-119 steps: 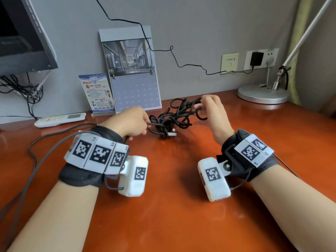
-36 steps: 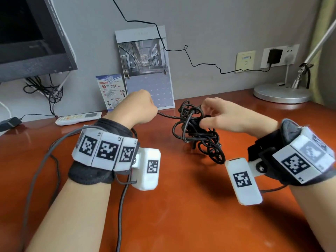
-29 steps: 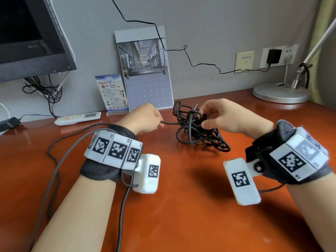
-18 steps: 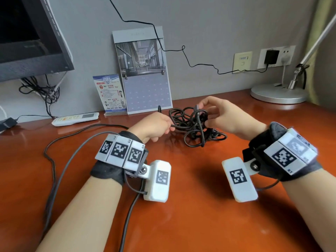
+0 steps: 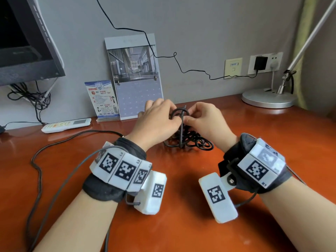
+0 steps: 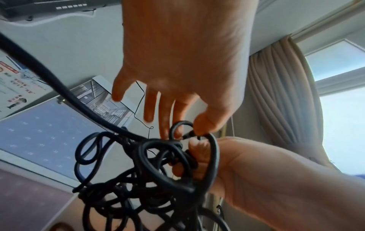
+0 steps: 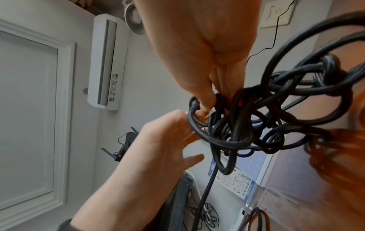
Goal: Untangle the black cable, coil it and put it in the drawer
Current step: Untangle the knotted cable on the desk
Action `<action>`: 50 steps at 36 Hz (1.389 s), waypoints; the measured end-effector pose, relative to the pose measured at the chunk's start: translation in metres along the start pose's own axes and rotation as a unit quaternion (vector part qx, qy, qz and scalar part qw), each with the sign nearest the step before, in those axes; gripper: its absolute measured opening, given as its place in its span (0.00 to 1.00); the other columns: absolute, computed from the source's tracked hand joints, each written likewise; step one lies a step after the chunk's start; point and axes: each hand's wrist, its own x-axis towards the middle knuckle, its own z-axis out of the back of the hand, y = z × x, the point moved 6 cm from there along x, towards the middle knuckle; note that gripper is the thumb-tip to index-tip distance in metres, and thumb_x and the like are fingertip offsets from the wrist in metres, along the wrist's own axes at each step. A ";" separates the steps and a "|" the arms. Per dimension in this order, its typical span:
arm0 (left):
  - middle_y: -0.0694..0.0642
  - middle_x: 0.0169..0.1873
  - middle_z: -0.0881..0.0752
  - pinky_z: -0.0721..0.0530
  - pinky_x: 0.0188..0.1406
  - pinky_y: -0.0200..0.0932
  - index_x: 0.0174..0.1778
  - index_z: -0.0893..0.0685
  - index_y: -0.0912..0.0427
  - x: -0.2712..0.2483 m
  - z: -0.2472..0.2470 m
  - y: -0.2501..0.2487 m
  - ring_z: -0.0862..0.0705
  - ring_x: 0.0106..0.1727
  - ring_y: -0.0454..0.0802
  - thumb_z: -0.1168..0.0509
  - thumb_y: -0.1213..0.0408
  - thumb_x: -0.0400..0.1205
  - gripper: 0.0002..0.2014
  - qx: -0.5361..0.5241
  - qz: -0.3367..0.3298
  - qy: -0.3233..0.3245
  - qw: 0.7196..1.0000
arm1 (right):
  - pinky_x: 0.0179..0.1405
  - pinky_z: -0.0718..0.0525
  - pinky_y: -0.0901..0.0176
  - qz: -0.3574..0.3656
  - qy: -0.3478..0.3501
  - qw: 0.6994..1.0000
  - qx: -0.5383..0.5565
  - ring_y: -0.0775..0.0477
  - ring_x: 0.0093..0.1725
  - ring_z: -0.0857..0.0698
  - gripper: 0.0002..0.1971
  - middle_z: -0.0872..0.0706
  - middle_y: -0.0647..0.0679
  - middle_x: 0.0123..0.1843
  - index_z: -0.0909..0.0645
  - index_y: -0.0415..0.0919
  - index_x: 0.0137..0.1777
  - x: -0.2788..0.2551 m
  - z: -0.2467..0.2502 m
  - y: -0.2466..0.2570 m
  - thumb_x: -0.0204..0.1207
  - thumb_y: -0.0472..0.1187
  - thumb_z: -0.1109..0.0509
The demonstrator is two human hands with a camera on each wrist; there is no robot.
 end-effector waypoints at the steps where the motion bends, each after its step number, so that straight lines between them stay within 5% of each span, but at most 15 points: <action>1: 0.48 0.54 0.20 0.26 0.61 0.52 0.48 0.26 0.48 -0.002 0.000 0.000 0.27 0.64 0.51 0.39 0.51 0.75 0.09 -0.017 0.003 0.024 1.000 | 0.29 0.26 0.72 0.003 -0.003 1.000 -0.005 0.58 0.29 0.22 0.13 0.17 0.51 0.33 0.25 0.48 0.32 -0.001 -0.001 0.001 0.72 0.37 0.25; 3: 0.49 0.42 0.16 0.20 0.48 0.50 0.44 0.22 0.50 -0.005 -0.001 0.005 0.19 0.49 0.51 0.38 0.48 0.67 0.14 -0.071 0.024 0.067 0.995 | 0.29 0.25 0.72 0.000 -0.003 1.000 -0.001 0.57 0.30 0.21 0.12 0.17 0.51 0.33 0.25 0.47 0.33 -0.001 -0.002 0.001 0.72 0.37 0.25; 6: 0.47 0.29 0.23 0.31 0.28 0.42 0.39 0.22 0.56 -0.006 -0.005 0.008 0.26 0.30 0.45 0.34 0.51 0.72 0.12 -0.068 0.025 0.105 0.992 | 0.30 0.24 0.71 -0.006 0.000 1.000 0.003 0.56 0.31 0.20 0.11 0.16 0.51 0.34 0.24 0.46 0.33 -0.002 -0.001 0.001 0.73 0.38 0.25; 8: 0.49 0.32 0.24 0.34 0.30 0.42 0.38 0.22 0.59 -0.006 -0.006 0.008 0.28 0.32 0.45 0.37 0.46 0.68 0.17 -0.081 0.023 0.116 0.990 | 0.29 0.24 0.73 -0.008 0.002 1.000 0.004 0.54 0.32 0.19 0.11 0.16 0.50 0.34 0.24 0.45 0.34 -0.003 -0.003 0.001 0.73 0.39 0.25; 12: 0.52 0.47 0.24 0.31 0.43 0.43 0.45 0.21 0.55 -0.007 -0.013 0.013 0.28 0.53 0.46 0.40 0.43 0.67 0.20 -0.117 0.056 0.152 0.980 | 0.28 0.24 0.75 -0.014 0.000 1.000 0.008 0.52 0.34 0.17 0.10 0.15 0.50 0.34 0.23 0.45 0.34 -0.003 -0.003 0.001 0.73 0.39 0.25; 14: 0.53 0.52 0.26 0.28 0.60 0.49 0.48 0.24 0.47 -0.006 -0.017 0.018 0.31 0.63 0.52 0.41 0.41 0.67 0.19 -0.081 0.073 0.148 0.983 | 0.31 0.23 0.71 -0.015 0.004 1.000 0.015 0.51 0.35 0.16 0.12 0.15 0.51 0.33 0.24 0.47 0.32 -0.004 -0.004 0.002 0.72 0.40 0.25; 18: 0.47 0.42 0.30 0.38 0.74 0.62 0.50 0.26 0.53 -0.004 -0.015 0.017 0.36 0.57 0.50 0.45 0.51 0.81 0.10 -0.016 0.062 0.128 0.990 | 0.34 0.20 0.61 -0.001 0.025 0.999 0.027 0.48 0.36 0.16 0.13 0.15 0.48 0.36 0.27 0.47 0.32 -0.007 -0.009 0.007 0.74 0.41 0.26; 22: 0.46 0.39 0.27 0.35 0.72 0.63 0.38 0.30 0.45 -0.003 -0.014 0.019 0.35 0.58 0.48 0.46 0.51 0.81 0.07 0.006 0.043 0.139 0.989 | 0.47 0.14 0.50 0.031 0.013 0.999 0.009 0.42 0.43 0.17 0.13 0.20 0.42 0.45 0.27 0.46 0.33 -0.007 -0.008 0.017 0.73 0.37 0.26; 26: 0.54 0.46 0.22 0.24 0.61 0.52 0.42 0.25 0.46 0.001 -0.010 0.023 0.28 0.57 0.52 0.50 0.40 0.65 0.19 0.008 0.067 0.120 0.990 | 0.38 0.10 0.55 -0.017 0.037 0.990 0.134 0.47 0.39 0.14 0.10 0.14 0.42 0.39 0.24 0.40 0.35 -0.008 -0.005 0.015 0.75 0.33 0.27; 29: 0.53 0.42 0.20 0.23 0.59 0.52 0.45 0.22 0.49 0.002 -0.005 0.017 0.31 0.59 0.51 0.44 0.45 0.75 0.14 0.014 0.048 0.105 0.993 | 0.36 0.13 0.58 -0.024 0.049 0.982 0.182 0.52 0.36 0.18 0.11 0.17 0.46 0.35 0.23 0.42 0.34 -0.008 -0.006 0.017 0.75 0.33 0.28; 34: 0.48 0.37 0.23 0.24 0.50 0.48 0.37 0.24 0.45 0.001 -0.005 0.020 0.29 0.63 0.57 0.37 0.53 0.77 0.05 0.047 0.046 0.110 0.992 | 0.42 0.14 0.38 -0.025 0.085 0.987 0.137 0.46 0.37 0.23 0.11 0.21 0.43 0.37 0.27 0.42 0.34 -0.006 -0.012 0.023 0.77 0.34 0.32; 39: 0.48 0.33 0.21 0.31 0.34 0.44 0.33 0.28 0.46 0.004 -0.012 0.020 0.23 0.41 0.52 0.40 0.51 0.78 0.09 0.093 0.024 0.113 0.989 | 0.39 0.19 0.50 -0.051 0.127 0.982 0.128 0.50 0.34 0.29 0.11 0.28 0.48 0.32 0.31 0.41 0.35 -0.009 -0.014 0.027 0.80 0.37 0.37; 42: 0.46 0.33 0.21 0.30 0.34 0.44 0.34 0.28 0.47 0.004 -0.013 0.020 0.22 0.39 0.50 0.40 0.52 0.80 0.10 0.098 0.028 0.114 0.988 | 0.44 0.25 0.51 -0.048 0.149 0.976 0.149 0.47 0.35 0.28 0.15 0.26 0.48 0.29 0.28 0.40 0.30 -0.009 -0.012 0.026 0.80 0.38 0.37; 47: 0.44 0.33 0.20 0.28 0.38 0.43 0.34 0.25 0.46 0.004 -0.011 0.026 0.21 0.40 0.50 0.39 0.51 0.79 0.09 0.084 0.042 0.123 0.988 | 0.57 0.19 0.53 -0.073 0.199 0.947 0.240 0.49 0.38 0.21 0.17 0.19 0.48 0.31 0.23 0.39 0.32 -0.009 -0.011 0.018 0.82 0.32 0.45; 50: 0.43 0.35 0.20 0.27 0.39 0.43 0.41 0.20 0.45 0.003 -0.010 0.028 0.20 0.42 0.50 0.40 0.49 0.80 0.07 0.100 0.046 0.122 0.986 | 0.41 0.16 0.53 -0.080 0.152 0.968 0.182 0.53 0.26 0.25 0.17 0.27 0.54 0.20 0.24 0.40 0.31 -0.001 -0.008 0.016 0.83 0.37 0.41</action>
